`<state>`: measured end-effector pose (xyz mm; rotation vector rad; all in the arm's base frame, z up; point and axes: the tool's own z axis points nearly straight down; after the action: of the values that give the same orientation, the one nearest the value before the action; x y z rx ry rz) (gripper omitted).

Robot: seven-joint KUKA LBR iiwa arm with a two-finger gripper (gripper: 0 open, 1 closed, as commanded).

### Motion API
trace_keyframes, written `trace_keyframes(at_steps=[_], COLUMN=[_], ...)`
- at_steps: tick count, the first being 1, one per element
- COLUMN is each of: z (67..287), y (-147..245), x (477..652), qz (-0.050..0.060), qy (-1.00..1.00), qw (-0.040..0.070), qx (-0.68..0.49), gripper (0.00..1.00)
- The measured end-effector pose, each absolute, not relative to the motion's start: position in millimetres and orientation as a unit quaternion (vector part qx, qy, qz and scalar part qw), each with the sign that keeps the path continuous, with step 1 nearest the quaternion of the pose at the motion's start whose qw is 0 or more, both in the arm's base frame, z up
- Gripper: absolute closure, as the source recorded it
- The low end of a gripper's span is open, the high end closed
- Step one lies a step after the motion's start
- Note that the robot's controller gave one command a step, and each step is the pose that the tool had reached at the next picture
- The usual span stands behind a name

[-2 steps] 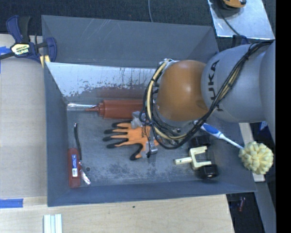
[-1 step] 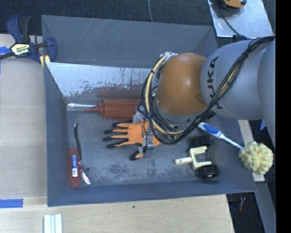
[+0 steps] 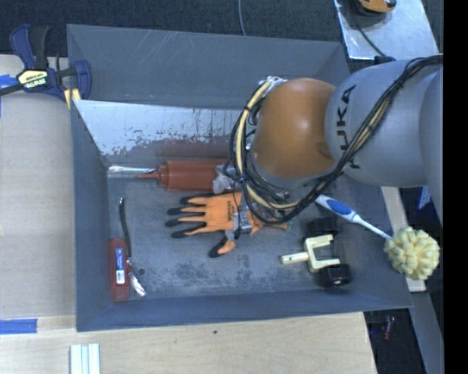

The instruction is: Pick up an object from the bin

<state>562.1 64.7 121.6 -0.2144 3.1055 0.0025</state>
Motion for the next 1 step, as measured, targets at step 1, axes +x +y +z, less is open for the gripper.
trace_keyframes(at_steps=[1], z=[73.2], y=[68.8], x=[560.8], qz=[0.002], qy=[1.0], qw=[0.014], qx=[-0.006], gripper=[0.0])
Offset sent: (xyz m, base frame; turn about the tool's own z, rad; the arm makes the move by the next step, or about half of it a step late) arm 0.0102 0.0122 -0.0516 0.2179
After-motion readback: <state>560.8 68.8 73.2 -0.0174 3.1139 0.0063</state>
